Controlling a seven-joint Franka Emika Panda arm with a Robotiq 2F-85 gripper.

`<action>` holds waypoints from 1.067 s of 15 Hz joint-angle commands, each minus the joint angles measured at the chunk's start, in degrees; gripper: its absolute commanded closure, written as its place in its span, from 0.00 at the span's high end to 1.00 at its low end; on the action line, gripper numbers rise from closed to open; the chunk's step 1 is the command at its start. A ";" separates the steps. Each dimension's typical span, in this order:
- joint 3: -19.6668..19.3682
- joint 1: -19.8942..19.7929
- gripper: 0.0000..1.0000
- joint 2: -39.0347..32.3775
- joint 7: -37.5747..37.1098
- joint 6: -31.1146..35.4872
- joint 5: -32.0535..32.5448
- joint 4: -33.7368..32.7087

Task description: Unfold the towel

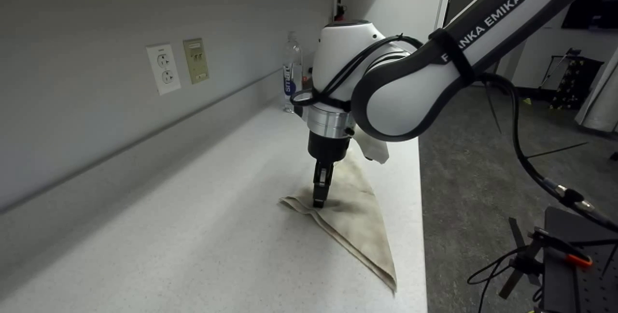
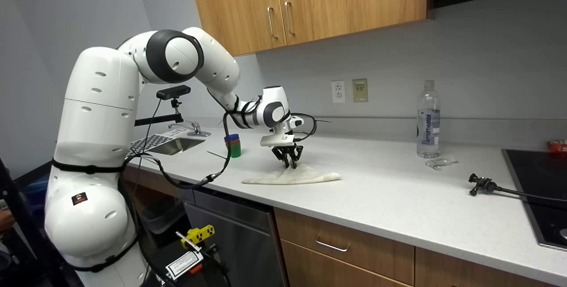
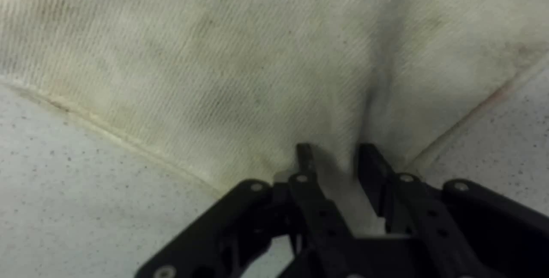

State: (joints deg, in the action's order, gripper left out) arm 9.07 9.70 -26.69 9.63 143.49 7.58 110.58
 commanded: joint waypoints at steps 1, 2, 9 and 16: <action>-0.83 0.79 0.13 -1.73 -1.03 -0.75 0.89 -2.91; -1.05 1.03 0.13 -1.98 -1.42 -0.75 1.18 -3.21; -2.14 2.22 0.01 -3.01 -3.32 -0.77 2.95 -4.37; -2.73 2.68 0.01 -3.21 -4.93 -0.03 3.37 -7.73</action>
State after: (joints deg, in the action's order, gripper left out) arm 7.51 11.16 -28.98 6.63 143.38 9.58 105.92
